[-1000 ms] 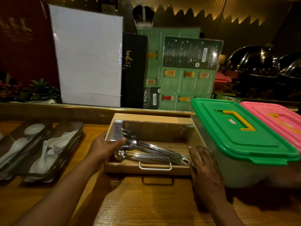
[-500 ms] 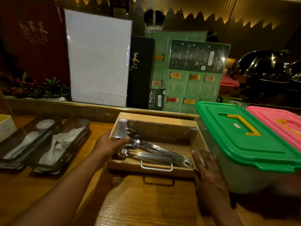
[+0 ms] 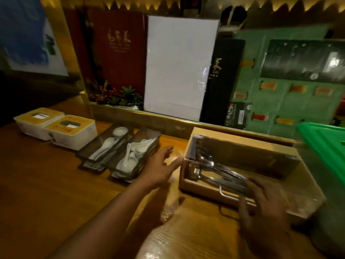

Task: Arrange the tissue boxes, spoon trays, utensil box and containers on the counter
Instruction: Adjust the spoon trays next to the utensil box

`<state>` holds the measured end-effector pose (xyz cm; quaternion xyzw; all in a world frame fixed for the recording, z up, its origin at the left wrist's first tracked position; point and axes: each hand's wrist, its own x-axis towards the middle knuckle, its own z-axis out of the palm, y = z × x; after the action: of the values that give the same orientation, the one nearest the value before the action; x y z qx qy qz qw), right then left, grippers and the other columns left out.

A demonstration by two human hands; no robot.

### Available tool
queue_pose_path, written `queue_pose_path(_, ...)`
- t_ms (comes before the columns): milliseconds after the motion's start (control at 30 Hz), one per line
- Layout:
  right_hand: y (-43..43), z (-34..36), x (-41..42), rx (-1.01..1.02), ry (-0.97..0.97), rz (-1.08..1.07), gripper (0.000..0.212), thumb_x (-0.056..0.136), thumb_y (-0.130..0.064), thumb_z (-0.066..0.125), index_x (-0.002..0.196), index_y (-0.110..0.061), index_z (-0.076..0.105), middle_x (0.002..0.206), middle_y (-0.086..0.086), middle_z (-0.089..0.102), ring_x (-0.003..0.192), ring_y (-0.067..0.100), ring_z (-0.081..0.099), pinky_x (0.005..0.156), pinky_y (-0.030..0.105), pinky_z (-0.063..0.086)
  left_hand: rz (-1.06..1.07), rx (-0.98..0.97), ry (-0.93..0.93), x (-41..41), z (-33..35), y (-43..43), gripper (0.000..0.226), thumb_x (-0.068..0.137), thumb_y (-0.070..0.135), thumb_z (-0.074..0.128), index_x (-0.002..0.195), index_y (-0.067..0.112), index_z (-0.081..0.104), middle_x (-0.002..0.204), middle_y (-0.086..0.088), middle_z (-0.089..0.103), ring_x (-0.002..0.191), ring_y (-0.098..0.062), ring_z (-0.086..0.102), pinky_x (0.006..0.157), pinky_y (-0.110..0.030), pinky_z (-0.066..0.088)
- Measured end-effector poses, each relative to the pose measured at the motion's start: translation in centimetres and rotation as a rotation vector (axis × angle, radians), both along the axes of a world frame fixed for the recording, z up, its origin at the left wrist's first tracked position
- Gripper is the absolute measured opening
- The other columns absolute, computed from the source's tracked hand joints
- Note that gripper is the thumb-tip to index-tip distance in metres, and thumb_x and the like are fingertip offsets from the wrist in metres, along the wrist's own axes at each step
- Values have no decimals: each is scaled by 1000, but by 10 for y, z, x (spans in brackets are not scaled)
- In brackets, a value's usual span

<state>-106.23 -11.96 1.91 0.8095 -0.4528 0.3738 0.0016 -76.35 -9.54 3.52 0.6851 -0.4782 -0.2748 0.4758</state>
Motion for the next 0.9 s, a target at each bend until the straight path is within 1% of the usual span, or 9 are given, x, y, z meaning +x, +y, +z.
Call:
queue_pose_path(67, 17, 1, 47, 28, -65, 135, 44, 82, -16, 72, 125, -14, 64, 123, 10, 62, 113, 17, 52, 89, 36, 49, 18, -26, -116, 41, 3, 17, 66, 86, 49, 72, 145, 33, 48, 148, 2, 53, 132, -13, 51, 104, -38, 49)
queue_pose_path(133, 31, 0, 99, 85, -80, 243, 41, 87, -33, 64, 127, -24, 62, 121, -2, 61, 107, 5, 51, 84, 25, 49, 60, -21, -259, 86, 7, 33, 58, 86, 46, 73, 140, 37, 52, 143, 5, 56, 123, -10, 54, 94, -31, 50)
queue_pose_path(233, 45, -10, 185, 262, -19, 279, 51, 91, -50, 56, 140, -39, 45, 131, -13, 52, 111, 2, 50, 90, 25, 50, 85, 13, -411, 155, 7, 50, 56, 87, 39, 74, 139, 36, 54, 141, 3, 57, 119, -10, 53, 88, -28, 49)
queue_pose_path(400, 51, -42, 304, 452, -50, 270, 84, 84, -50, 72, 152, -41, 23, 163, -12, 8, 144, 10, 24, 111, 26, 36, 108, 69, -577, 232, -4, 69, 50, 85, 35, 75, 133, 31, 61, 139, 3, 60, 124, -18, 56, 99, -41, 51)
queue_pose_path(533, 58, -63, 341, 488, -38, 149, 86, 84, -44, 73, 154, -38, 23, 165, -18, -7, 148, 12, 23, 110, 32, 41, -1, 24, -622, 244, -16, 72, 51, 85, 31, 75, 134, 29, 60, 137, 7, 59, 121, -9, 53, 95, -25, 45)
queue_pose_path(633, 59, -67, 345, 423, -24, 77, 75, 91, -35, 66, 154, -38, 25, 166, -19, -4, 142, 13, 35, 104, 29, 46, -54, -31, -595, 244, -23, 69, 51, 87, 26, 74, 135, 23, 59, 139, 5, 58, 116, 0, 45, 91, -14, 35)
queue_pose_path(733, 61, -68, 341, 400, 33, 18, 73, 95, -24, 62, 156, -33, 24, 167, -17, -4, 138, 15, 42, 103, 28, 46, -77, -94, -490, 224, -27, 67, 53, 89, 26, 72, 139, 19, 56, 141, 2, 56, 120, -3, 43, 98, -22, 38)
queue_pose_path(800, 63, -66, 334, 399, 51, -10, 76, 95, -19, 60, 158, -31, 19, 166, -17, -6, 138, 16, 42, 104, 27, 45, -98, -102, -365, 206, -35, 64, 59, 90, 29, 72, 144, 18, 51, 139, 7, 51, 121, -4, 45, 97, -21, 40)
queue_pose_path(900, 64, -65, 316, 410, 52, -42, 76, 97, -18, 57, 159, -31, 15, 166, -18, -7, 141, 13, 37, 106, 24, 41, -139, -5, -149, 183, -48, 54, 64, 89, 43, 70, 147, 31, 44, 137, 15, 52, 119, -7, 56, 93, -26, 52)
